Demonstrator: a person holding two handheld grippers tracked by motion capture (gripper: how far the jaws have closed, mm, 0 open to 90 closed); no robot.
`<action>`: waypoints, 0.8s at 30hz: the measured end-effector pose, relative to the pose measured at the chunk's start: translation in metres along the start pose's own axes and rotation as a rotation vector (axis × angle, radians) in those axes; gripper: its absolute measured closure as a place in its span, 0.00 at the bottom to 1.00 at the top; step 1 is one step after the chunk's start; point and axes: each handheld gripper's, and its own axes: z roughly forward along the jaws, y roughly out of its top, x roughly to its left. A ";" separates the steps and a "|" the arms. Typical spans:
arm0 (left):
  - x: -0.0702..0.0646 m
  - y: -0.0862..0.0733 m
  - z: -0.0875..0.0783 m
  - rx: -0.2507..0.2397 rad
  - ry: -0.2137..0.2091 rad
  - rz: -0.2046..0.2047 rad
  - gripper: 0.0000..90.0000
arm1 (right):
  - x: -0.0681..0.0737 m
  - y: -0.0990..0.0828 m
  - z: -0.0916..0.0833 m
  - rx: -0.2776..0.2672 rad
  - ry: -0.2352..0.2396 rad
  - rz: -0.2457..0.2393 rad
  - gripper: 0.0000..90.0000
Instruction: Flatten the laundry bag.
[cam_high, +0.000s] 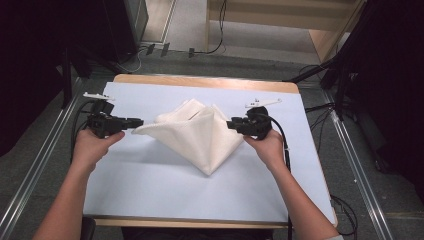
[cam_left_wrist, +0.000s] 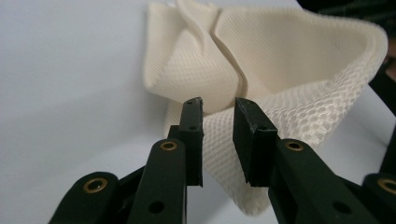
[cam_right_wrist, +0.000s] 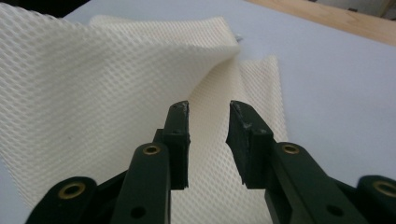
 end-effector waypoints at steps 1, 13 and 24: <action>0.000 0.000 0.000 0.000 0.000 0.000 0.82 | 0.003 0.003 0.001 -0.008 0.005 -0.004 0.79; 0.010 -0.041 0.025 0.087 0.049 0.019 0.78 | 0.033 0.029 0.020 -0.047 0.061 -0.068 0.57; 0.010 -0.043 0.032 0.091 0.056 0.019 0.76 | 0.032 0.024 0.066 0.029 0.091 -0.026 0.31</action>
